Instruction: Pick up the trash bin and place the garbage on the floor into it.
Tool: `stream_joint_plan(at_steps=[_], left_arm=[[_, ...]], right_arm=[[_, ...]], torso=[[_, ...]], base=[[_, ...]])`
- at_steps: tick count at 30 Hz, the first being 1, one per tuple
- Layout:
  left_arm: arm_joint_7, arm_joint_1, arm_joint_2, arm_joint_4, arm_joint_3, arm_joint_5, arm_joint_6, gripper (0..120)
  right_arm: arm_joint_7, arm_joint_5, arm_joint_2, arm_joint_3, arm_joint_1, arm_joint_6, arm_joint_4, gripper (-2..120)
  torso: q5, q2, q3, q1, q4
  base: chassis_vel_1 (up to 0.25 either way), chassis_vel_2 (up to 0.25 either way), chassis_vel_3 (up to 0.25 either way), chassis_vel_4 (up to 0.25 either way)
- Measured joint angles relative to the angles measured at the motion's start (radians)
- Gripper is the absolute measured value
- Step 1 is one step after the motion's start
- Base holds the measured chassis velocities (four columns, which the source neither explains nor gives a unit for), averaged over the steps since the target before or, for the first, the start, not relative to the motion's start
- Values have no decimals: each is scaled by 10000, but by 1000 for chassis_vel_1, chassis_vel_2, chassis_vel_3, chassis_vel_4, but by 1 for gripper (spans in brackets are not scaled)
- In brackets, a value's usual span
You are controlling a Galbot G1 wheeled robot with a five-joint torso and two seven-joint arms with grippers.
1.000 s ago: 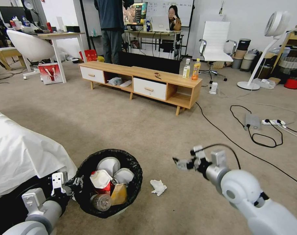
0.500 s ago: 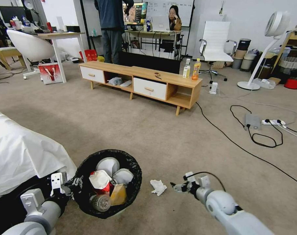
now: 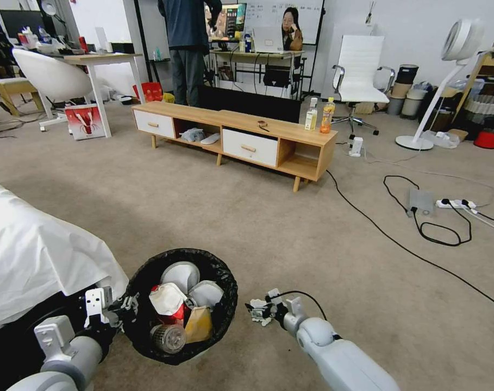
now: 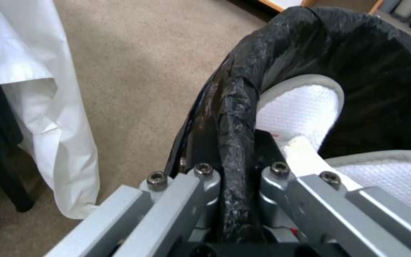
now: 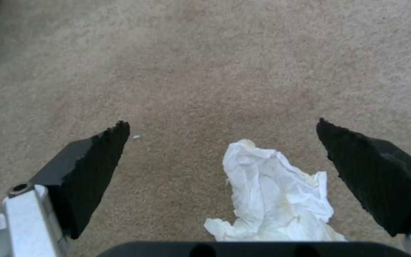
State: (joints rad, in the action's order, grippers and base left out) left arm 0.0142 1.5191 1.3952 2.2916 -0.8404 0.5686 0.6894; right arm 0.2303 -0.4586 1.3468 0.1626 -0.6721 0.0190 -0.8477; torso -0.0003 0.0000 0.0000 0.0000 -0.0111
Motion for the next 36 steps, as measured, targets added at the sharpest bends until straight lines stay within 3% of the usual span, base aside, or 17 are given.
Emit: stream_joint_plan(at_steps=[6,36], left_arm=[[26,71,27,41,-21,-33,-29,4],[47,130,100,61,11,-120,-64,4]], right_arm=[[170,719,288,-338,211,-786,1270,100],[407,1405,979,-792,663,-1550,3433,100]], torso=[[1,0,0,0,0],[2,0,0,0,0]], base=[[0,0,0,0],[0,0,0,0]])
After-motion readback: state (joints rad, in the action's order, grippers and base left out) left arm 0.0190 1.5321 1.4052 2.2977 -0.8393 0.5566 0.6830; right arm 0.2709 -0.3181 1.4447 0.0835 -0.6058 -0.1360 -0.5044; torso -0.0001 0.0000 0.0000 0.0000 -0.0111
